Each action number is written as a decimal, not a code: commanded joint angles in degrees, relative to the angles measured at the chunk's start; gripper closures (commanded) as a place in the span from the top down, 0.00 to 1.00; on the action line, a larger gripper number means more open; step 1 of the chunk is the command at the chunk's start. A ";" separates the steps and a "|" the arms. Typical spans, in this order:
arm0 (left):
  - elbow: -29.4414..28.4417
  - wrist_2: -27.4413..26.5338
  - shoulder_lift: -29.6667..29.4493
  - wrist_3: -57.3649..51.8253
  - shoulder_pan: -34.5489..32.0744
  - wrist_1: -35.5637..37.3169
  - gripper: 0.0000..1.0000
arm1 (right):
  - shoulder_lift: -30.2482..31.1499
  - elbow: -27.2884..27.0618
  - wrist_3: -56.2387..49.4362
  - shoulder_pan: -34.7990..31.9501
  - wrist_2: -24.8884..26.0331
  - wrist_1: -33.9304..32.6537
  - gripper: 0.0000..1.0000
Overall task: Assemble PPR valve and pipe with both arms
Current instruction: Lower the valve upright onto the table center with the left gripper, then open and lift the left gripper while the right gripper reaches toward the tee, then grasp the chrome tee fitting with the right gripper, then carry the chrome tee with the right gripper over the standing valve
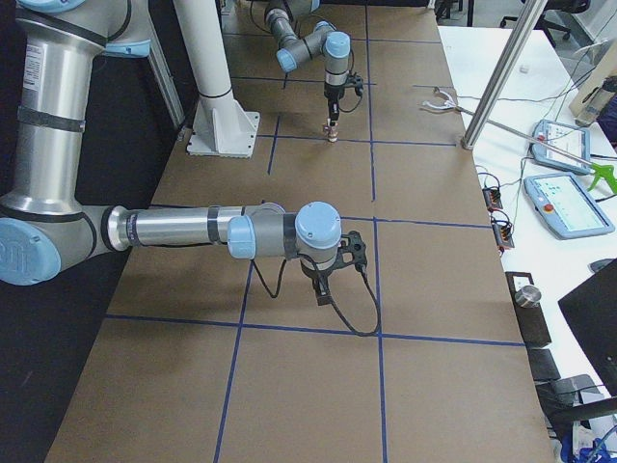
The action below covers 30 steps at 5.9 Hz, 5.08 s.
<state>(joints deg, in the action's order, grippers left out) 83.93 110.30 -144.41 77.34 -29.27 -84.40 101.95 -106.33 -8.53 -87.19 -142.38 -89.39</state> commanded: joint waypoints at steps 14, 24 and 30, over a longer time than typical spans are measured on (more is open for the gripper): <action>26.46 0.26 16.26 0.00 -3.43 -0.07 0.82 | -1.40 4.54 47.55 32.34 18.81 31.55 0.97; 26.90 0.26 16.70 -0.09 -3.60 -0.59 0.82 | -11.54 -5.88 73.95 38.01 19.51 30.68 0.00; 33.50 0.26 24.61 -0.62 -3.52 -0.68 0.82 | -49.37 -0.66 104.23 54.66 30.76 7.30 0.00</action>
<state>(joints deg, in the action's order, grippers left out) 117.21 110.57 -120.13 76.73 -32.85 -85.08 55.24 -109.54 94.55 -33.36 -112.34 -80.67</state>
